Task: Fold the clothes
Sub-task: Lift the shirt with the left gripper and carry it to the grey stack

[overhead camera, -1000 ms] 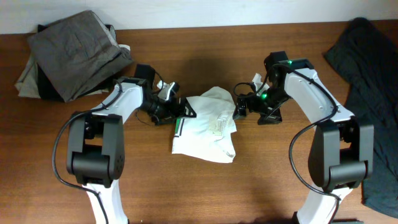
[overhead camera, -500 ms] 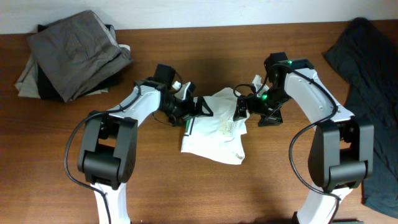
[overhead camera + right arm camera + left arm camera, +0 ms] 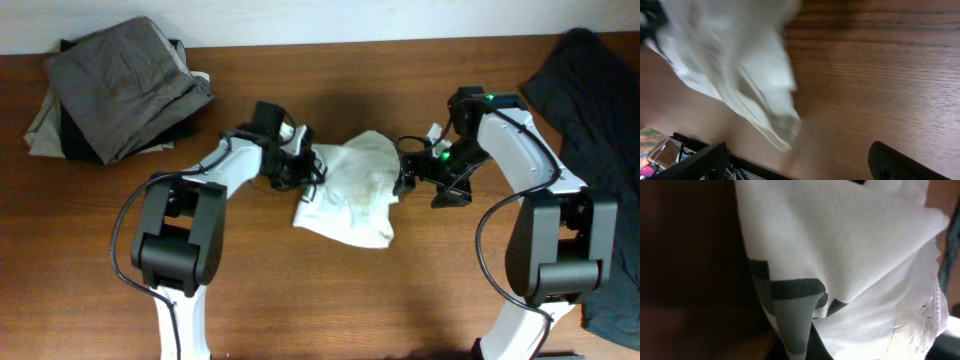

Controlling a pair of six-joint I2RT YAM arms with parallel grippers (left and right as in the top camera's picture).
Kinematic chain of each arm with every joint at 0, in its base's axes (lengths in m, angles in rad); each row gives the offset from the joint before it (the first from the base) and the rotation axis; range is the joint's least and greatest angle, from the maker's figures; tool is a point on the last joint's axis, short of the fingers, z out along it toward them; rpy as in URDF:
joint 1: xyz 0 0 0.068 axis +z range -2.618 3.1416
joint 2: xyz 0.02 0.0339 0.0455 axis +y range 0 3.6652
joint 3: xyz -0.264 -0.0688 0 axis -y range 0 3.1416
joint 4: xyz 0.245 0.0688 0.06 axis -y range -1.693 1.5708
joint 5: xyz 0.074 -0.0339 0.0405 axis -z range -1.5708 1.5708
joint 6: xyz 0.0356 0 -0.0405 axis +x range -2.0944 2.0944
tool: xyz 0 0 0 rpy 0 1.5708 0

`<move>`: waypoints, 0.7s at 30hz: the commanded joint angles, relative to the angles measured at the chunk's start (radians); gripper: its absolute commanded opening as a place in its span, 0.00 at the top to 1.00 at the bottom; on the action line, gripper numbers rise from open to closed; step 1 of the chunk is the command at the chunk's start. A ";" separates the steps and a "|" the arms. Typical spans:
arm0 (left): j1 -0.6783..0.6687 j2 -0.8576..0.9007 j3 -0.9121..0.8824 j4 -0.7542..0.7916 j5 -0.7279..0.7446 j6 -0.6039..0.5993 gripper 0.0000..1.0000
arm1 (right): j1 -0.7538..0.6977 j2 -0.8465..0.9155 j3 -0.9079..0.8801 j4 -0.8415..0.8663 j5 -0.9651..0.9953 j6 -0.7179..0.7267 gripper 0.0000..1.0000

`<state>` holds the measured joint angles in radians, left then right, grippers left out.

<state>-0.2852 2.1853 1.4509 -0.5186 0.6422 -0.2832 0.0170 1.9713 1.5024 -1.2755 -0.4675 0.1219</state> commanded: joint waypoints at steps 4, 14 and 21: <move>0.110 0.014 0.147 0.100 -0.257 0.137 0.99 | -0.006 -0.041 0.014 -0.007 0.008 -0.010 0.09; 0.208 0.014 0.285 0.283 -0.508 0.488 0.99 | -0.006 -0.041 0.014 -0.069 0.001 -0.009 0.09; 0.275 0.014 0.625 0.125 -0.558 0.447 1.00 | -0.006 -0.041 0.014 -0.079 0.001 -0.010 0.09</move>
<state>-0.0345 2.2032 1.9583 -0.3576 0.1402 0.1844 0.0143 1.9678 1.5024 -1.3525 -0.4679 0.1196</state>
